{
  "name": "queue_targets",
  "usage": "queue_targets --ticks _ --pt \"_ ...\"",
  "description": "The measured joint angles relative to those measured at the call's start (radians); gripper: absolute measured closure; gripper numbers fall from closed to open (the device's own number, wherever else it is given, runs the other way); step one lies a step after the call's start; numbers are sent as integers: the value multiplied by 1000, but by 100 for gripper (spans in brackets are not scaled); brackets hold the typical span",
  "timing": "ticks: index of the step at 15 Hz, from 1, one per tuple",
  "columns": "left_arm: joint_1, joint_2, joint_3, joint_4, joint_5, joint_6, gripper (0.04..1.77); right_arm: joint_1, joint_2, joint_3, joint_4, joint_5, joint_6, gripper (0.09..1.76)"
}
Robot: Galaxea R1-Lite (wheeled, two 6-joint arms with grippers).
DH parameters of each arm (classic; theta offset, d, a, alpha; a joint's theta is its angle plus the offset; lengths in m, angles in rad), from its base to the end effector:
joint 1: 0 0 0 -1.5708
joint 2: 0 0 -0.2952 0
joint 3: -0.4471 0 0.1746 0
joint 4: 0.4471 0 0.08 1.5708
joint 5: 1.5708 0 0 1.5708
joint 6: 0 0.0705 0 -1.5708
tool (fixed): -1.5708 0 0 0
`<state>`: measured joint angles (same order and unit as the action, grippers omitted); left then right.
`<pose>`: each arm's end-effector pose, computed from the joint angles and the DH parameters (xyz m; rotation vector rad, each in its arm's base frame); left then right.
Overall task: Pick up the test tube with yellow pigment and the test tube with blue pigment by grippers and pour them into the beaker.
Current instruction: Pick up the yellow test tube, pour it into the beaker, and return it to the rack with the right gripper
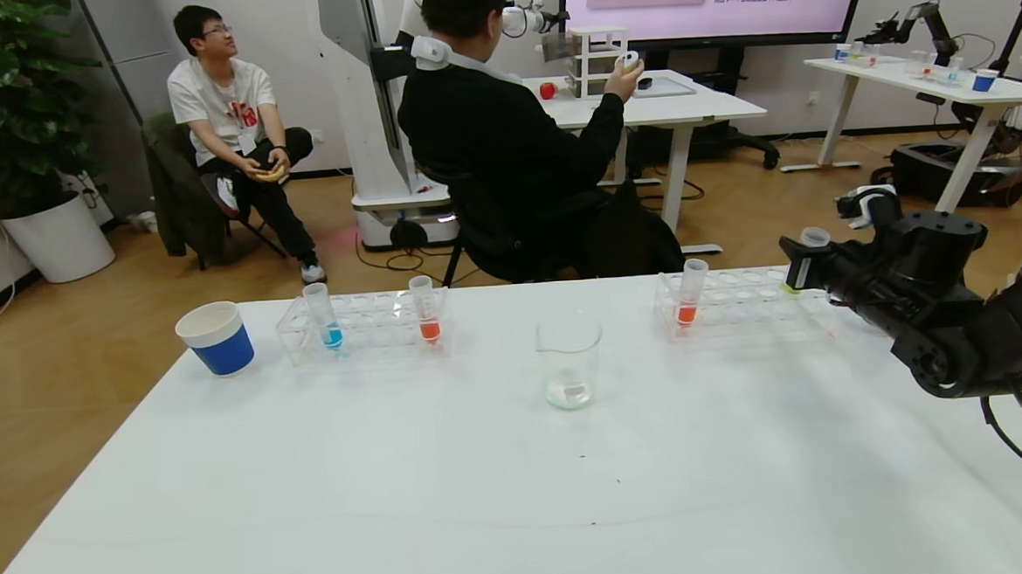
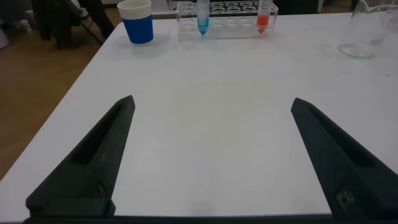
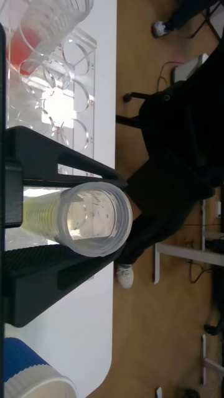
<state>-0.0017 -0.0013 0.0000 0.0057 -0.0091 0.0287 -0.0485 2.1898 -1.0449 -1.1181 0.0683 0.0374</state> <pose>0.0126 -0.0007 0.0746 0.0287 0.0042 -0.0109 0.4551 -0.0173 0.1242 0.0390 0.0271 0.0193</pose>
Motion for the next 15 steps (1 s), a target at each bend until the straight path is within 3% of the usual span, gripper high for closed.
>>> queue_targets --ticks 6,12,15 --pt "0 0 0 0 0 0 6 -14 -76 -94 191 42 -4 133" --pt "0 0 0 0 0 0 6 91 -93 -430 558 73 -5 133" --pt "0 0 0 0 0 0 6 196 -53 -556 590 96 -39 133"
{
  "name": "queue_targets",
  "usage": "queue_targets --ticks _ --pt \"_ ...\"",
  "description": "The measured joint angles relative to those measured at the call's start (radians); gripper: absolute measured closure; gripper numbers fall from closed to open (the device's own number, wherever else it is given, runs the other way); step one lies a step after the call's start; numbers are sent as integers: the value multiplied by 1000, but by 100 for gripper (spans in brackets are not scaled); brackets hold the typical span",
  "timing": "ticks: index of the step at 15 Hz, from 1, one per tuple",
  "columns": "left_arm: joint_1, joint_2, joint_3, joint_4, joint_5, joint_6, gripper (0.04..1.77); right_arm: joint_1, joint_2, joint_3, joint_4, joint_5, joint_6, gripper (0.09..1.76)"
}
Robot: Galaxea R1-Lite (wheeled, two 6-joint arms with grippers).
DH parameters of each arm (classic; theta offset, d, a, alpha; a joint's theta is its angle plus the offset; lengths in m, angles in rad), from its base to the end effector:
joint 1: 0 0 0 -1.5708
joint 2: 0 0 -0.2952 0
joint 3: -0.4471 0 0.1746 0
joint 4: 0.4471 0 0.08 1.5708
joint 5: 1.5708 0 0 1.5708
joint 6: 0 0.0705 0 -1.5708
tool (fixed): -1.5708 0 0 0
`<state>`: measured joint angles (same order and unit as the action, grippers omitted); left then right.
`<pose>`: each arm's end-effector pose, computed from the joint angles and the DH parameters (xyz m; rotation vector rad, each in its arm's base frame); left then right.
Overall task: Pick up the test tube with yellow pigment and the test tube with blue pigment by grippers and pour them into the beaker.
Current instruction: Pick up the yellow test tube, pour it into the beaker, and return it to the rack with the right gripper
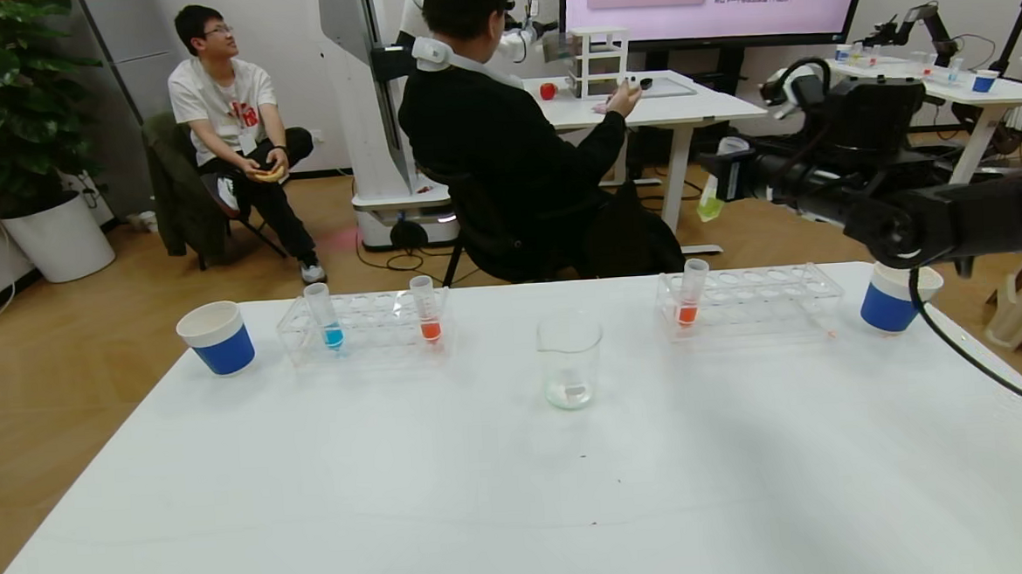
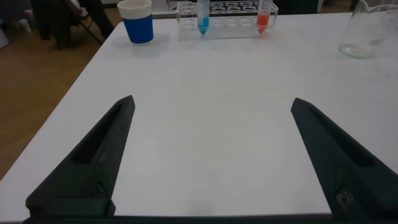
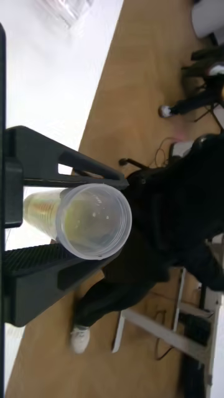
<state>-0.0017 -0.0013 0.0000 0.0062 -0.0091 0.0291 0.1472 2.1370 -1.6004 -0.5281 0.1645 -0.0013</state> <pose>0.0126 -0.0007 0.0746 0.0291 0.0047 -0.0109 0.4749 0.0821 0.2323 -0.0012 0.0083 0.3117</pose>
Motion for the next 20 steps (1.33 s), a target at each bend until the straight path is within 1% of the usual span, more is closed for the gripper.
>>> queue_targets --ticks 3,4,5,7,8,9,12,15,18,20 --pt "0 0 0 0 0 0 6 110 31 -20 -10 1 -23 133" --pt "0 0 0 0 0 0 6 143 40 -14 -61 4 -34 133" --pt "0 0 0 0 0 0 6 169 50 -2 -146 18 -69 133" --pt "0 0 0 0 0 0 6 200 83 31 -352 110 -205 133" --pt "0 0 0 0 0 0 6 210 101 55 -420 163 -251 133" --pt "0 0 0 0 0 0 6 219 115 88 -454 198 -281 133" --pt "0 0 0 0 0 0 6 234 137 148 -500 264 -426 133" --pt "0 0 0 0 0 0 6 240 151 171 -570 366 -548 133" --pt "0 0 0 0 0 0 6 236 160 176 -578 463 -755 133" --pt "0 0 0 0 0 0 6 222 169 176 -581 505 -862 133"
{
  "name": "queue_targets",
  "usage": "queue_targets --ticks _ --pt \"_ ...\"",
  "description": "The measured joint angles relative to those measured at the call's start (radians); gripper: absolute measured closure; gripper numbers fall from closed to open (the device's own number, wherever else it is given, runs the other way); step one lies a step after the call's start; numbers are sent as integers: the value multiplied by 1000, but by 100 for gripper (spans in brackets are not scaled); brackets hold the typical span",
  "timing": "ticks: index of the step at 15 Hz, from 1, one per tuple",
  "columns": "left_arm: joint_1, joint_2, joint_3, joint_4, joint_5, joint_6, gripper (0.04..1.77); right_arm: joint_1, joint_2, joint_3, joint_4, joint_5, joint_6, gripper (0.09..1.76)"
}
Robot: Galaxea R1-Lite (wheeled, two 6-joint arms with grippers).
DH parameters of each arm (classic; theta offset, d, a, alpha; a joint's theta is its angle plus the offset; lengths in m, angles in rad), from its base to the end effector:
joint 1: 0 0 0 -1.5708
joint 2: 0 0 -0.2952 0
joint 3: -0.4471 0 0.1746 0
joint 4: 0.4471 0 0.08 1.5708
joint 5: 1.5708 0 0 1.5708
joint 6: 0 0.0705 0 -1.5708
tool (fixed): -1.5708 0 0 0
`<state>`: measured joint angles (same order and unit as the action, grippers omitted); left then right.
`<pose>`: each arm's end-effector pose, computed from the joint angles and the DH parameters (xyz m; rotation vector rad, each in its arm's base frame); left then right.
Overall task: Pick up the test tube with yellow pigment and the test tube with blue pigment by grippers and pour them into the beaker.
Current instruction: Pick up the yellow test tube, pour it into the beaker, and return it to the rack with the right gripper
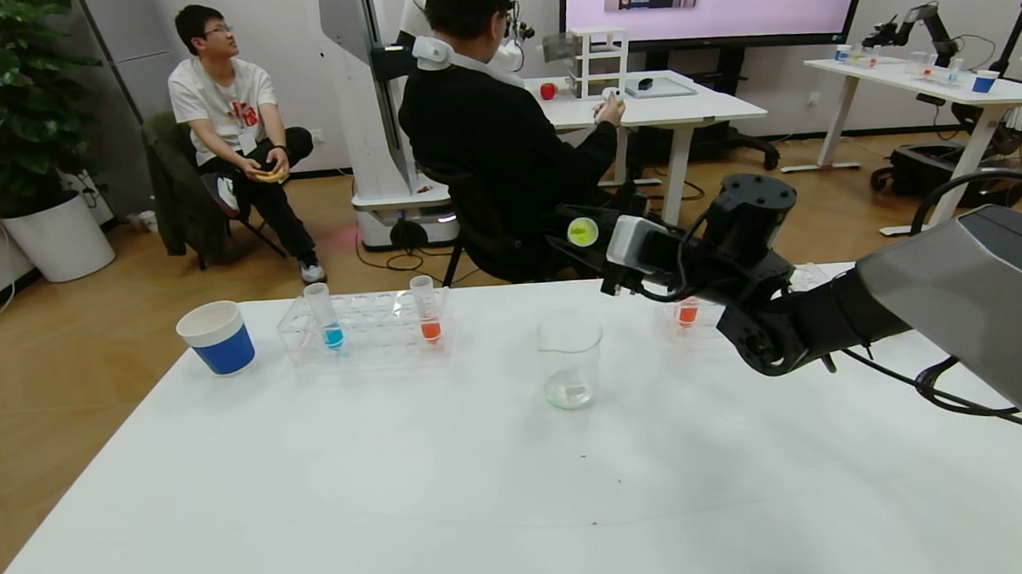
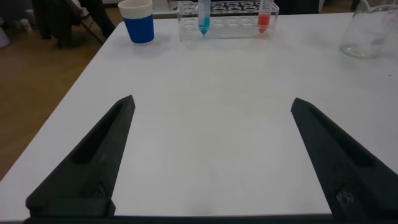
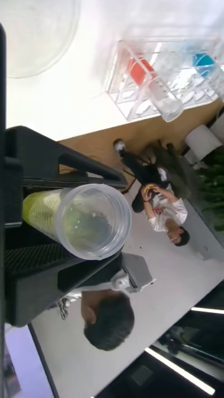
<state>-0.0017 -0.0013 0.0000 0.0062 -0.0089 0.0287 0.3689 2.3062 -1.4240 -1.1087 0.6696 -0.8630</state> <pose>0.0126 -0.0006 0.0746 0.0287 0.0047 -0.0107 0.4396 0.2169 0.1757 -0.8139 -0.6658 0.8679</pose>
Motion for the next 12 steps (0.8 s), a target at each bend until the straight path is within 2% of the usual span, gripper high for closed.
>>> queue_targets --ticks 2,9,12 --pt "0 0 0 0 0 0 6 -8 8 0 -11 28 -79 133" --pt "0 0 0 0 0 0 6 32 67 33 -184 39 -202 133" --pt "0 0 0 0 0 0 6 26 91 37 -206 50 -272 133"
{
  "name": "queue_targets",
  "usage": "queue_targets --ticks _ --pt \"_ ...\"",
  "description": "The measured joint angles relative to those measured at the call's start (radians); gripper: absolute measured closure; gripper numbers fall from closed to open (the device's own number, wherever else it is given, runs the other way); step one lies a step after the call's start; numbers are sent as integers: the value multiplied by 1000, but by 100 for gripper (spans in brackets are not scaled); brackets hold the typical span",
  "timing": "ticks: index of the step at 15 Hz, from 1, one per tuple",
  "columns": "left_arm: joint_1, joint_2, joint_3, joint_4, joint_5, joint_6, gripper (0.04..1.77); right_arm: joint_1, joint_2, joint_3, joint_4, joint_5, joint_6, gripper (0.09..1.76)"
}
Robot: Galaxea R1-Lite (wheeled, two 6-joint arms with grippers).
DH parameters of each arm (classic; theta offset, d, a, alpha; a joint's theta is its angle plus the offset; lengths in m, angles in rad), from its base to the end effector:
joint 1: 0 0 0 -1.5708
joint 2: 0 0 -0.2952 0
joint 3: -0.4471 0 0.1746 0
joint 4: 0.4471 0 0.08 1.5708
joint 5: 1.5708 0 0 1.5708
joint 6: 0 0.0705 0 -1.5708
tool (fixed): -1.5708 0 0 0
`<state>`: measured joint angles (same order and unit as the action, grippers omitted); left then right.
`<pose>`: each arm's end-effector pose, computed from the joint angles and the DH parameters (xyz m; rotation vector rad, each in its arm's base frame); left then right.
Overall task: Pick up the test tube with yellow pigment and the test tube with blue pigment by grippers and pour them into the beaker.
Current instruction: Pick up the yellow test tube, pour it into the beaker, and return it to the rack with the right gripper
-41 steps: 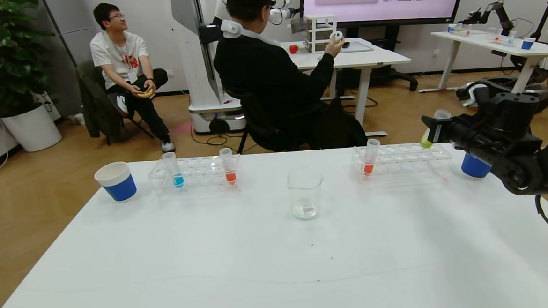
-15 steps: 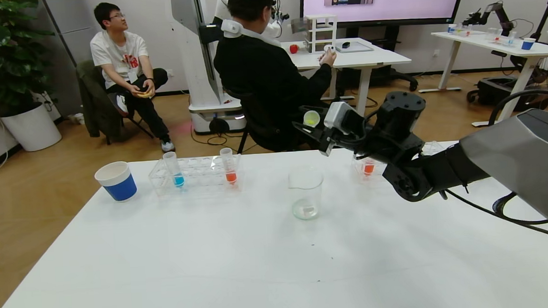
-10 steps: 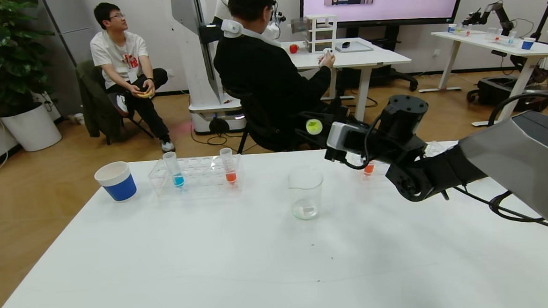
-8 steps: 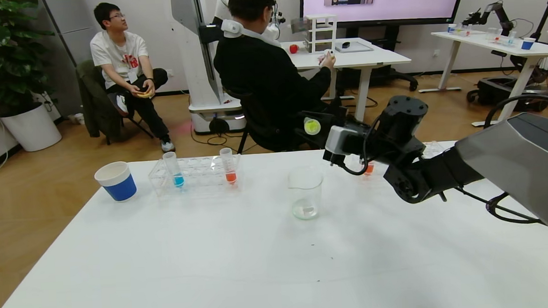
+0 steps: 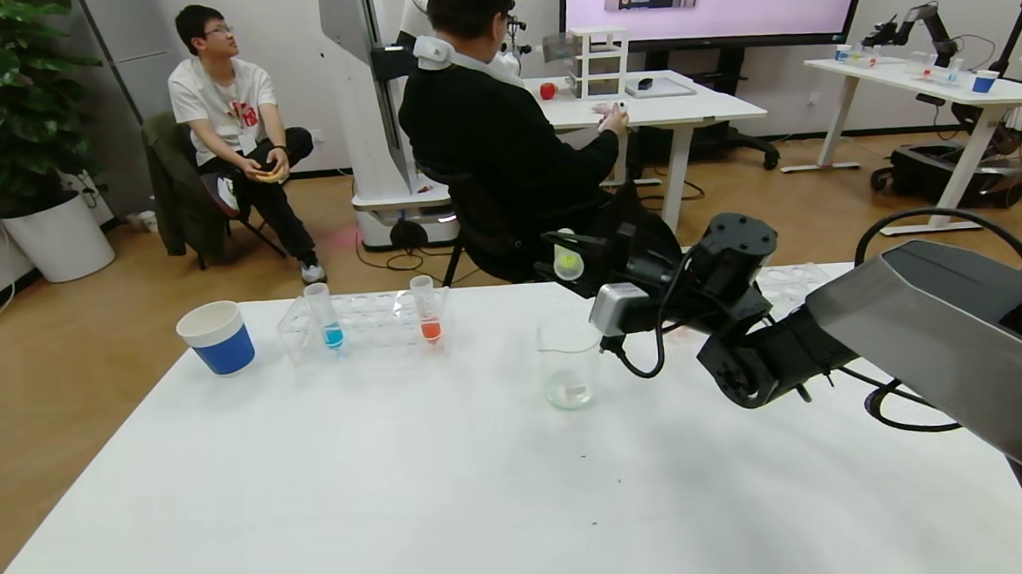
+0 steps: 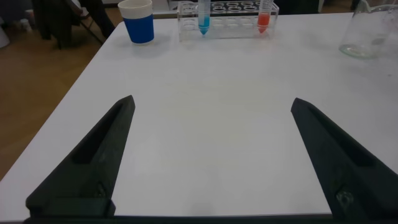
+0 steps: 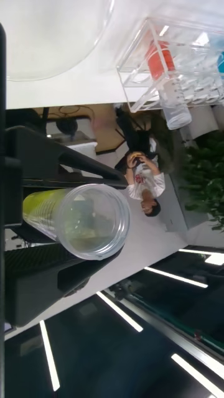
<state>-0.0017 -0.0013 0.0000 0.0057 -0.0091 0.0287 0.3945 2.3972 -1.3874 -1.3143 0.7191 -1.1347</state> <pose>0.0126 -0.0007 0.0746 0.0287 0.0042 -0.0109 0.4361 0.2319 0.1467 -1.0528 -0.9084 0.8038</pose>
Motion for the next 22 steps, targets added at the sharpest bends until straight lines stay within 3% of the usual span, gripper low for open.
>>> queue_targets --ticks 22 --pt "0 0 0 0 0 0 6 -35 34 -4 -10 33 -355 133"
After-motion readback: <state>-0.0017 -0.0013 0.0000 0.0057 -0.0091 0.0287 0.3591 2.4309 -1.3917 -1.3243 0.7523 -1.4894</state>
